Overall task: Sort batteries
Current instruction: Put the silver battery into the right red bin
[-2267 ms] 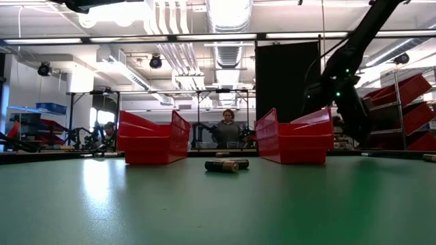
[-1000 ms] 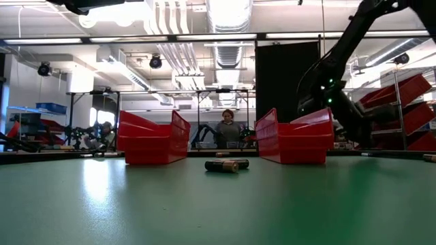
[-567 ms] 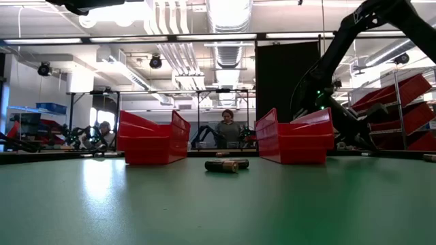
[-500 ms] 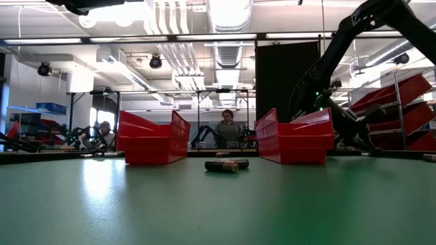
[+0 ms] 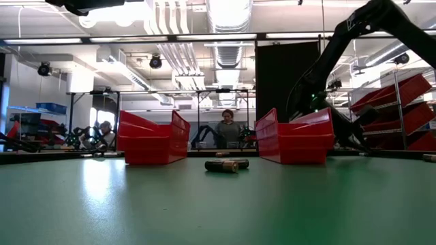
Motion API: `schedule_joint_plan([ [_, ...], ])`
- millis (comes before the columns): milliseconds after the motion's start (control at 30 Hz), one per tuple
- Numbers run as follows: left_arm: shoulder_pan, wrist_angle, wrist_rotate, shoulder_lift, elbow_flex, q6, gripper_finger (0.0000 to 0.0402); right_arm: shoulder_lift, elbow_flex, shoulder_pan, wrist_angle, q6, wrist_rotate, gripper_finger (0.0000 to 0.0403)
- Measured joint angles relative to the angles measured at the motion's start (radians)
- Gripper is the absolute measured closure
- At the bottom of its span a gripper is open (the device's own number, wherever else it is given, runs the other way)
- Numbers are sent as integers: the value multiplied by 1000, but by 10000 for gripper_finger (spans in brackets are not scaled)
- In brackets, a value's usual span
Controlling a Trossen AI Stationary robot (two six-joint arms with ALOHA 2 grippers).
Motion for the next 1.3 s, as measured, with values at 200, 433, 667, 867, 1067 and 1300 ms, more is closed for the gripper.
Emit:
schedule_joint_plan([
  [200, 0, 0, 0, 0, 0, 3, 222, -55, -7, 11, 21, -69, -83, 385],
  [433, 0, 1, 0, 0, 0, -4, 222, -156, -10, 32, 6, -63, -69, 385],
  [667, 0, 0, 0, 0, 0, -3, 222, -182, -20, 51, 103, -208, -102, 385],
  [867, 0, -6, 0, 0, 0, -4, 222, -207, -28, 111, 145, -487, -199, 380],
  [1067, 0, 12, 0, 0, 0, -11, 222, -337, -110, 86, 200, -502, -228, 323],
  [1300, 0, 32, 0, 0, 4, -12, 222, -578, -299, 154, 412, -558, -398, 265],
])
